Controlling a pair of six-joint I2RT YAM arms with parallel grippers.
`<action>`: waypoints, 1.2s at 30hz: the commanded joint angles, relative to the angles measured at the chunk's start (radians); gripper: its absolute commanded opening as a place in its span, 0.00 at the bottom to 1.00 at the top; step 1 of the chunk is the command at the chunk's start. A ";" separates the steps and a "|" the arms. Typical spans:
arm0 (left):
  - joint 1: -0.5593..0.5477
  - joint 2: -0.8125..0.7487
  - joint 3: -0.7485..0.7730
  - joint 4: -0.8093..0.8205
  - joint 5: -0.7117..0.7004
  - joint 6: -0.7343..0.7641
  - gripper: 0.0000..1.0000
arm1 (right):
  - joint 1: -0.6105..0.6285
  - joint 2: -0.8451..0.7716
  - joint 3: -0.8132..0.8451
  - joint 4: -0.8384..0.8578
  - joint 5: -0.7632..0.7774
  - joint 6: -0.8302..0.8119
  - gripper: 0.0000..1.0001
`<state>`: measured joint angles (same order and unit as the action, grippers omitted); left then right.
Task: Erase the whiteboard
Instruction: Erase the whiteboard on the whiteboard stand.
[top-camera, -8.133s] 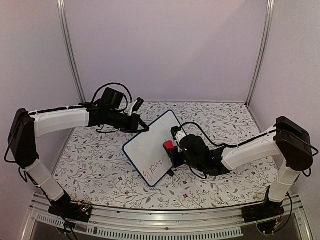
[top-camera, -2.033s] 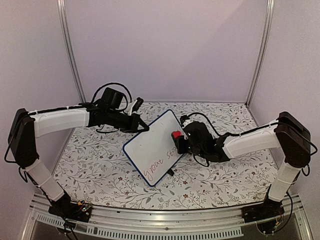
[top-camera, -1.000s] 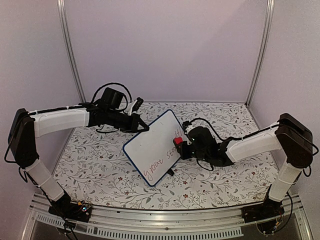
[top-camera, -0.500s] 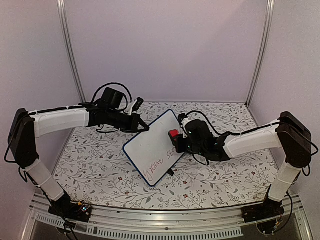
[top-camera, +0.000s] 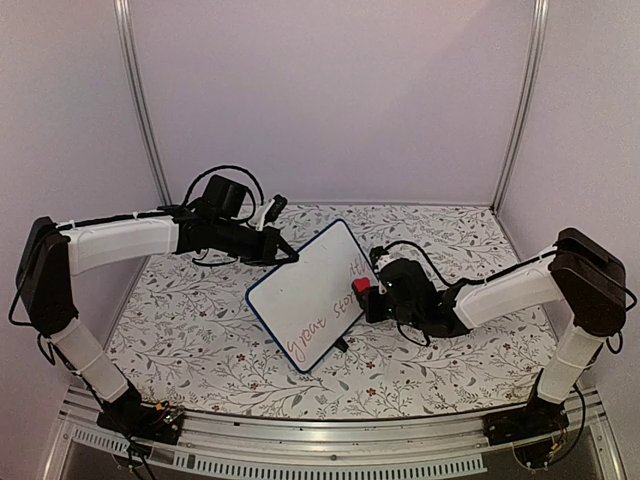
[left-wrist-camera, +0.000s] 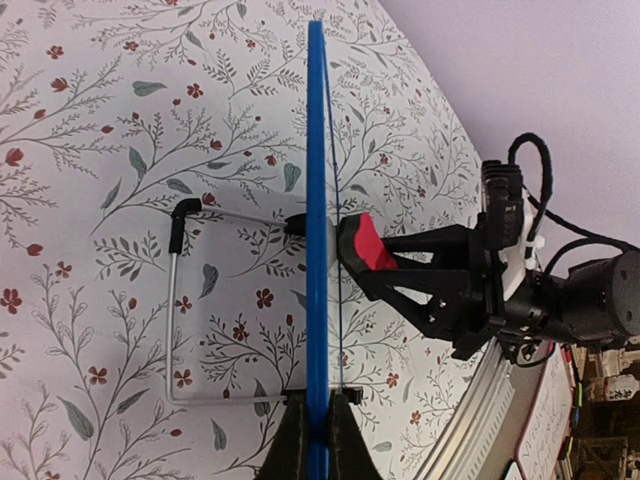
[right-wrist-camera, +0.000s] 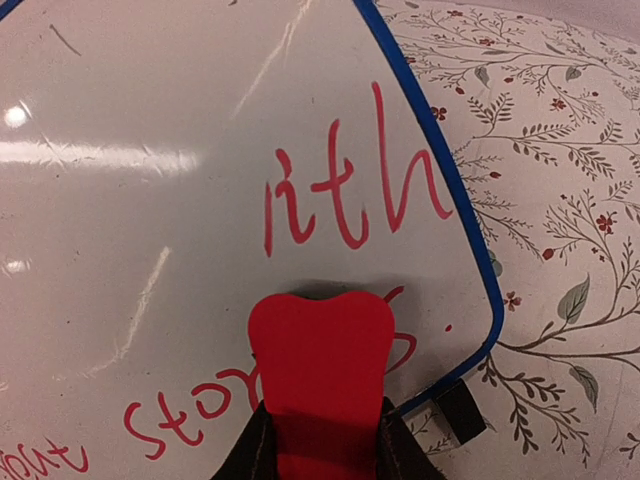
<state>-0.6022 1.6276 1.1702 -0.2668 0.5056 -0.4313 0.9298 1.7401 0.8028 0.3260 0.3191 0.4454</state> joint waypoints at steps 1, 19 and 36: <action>-0.043 0.001 0.003 0.013 0.068 0.029 0.00 | -0.005 -0.015 0.013 -0.025 0.031 0.000 0.22; -0.042 0.000 0.005 0.014 0.069 0.032 0.00 | -0.064 0.035 0.181 -0.035 0.041 -0.095 0.23; -0.042 0.005 0.005 0.013 0.067 0.030 0.00 | -0.059 -0.028 -0.031 0.005 -0.049 0.001 0.21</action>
<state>-0.6125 1.6276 1.1702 -0.2707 0.5121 -0.4309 0.8692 1.7340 0.8242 0.3500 0.3099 0.4133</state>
